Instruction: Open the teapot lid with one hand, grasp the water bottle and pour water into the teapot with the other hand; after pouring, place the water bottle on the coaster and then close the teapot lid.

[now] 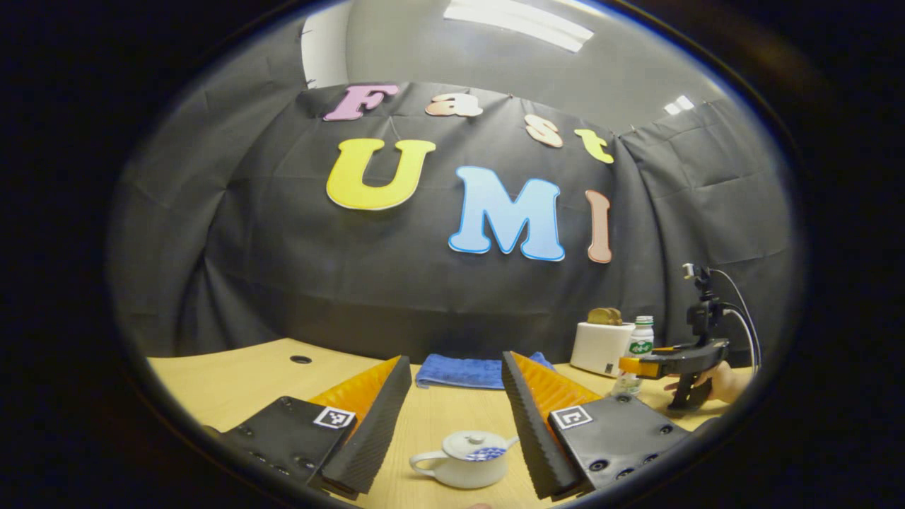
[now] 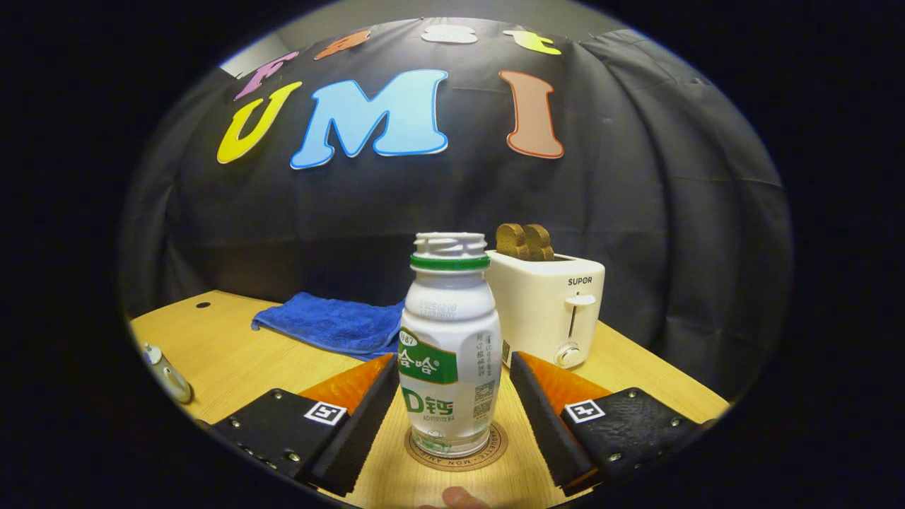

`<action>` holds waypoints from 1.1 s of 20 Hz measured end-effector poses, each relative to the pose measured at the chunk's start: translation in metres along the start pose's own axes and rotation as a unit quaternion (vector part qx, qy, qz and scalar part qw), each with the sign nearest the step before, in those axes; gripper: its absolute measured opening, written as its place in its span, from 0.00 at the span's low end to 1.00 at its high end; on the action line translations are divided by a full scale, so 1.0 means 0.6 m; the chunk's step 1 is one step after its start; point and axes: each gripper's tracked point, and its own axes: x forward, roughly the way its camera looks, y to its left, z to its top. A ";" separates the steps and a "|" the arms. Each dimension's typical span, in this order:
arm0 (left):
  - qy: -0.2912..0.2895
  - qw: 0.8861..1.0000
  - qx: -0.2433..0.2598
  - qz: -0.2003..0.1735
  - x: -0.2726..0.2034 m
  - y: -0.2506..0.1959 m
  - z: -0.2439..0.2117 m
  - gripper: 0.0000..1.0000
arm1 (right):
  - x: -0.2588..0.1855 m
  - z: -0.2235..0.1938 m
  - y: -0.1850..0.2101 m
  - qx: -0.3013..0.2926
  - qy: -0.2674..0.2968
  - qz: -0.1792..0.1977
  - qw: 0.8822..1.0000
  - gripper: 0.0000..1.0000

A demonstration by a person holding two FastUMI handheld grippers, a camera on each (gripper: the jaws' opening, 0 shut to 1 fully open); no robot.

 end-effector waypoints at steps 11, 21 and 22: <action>0.013 0.999 0.029 0.003 0.003 -0.018 -0.011 0.87 | -0.136 0.047 0.019 -0.032 -0.038 0.001 0.999 0.97; 0.047 0.998 0.016 0.024 -0.110 -0.153 -0.030 0.99 | -0.350 0.000 0.136 -0.016 -0.068 0.006 0.998 0.96; 0.045 0.998 0.024 0.023 -0.121 -0.172 -0.031 0.99 | -0.356 -0.011 0.141 -0.012 -0.065 0.005 0.998 0.97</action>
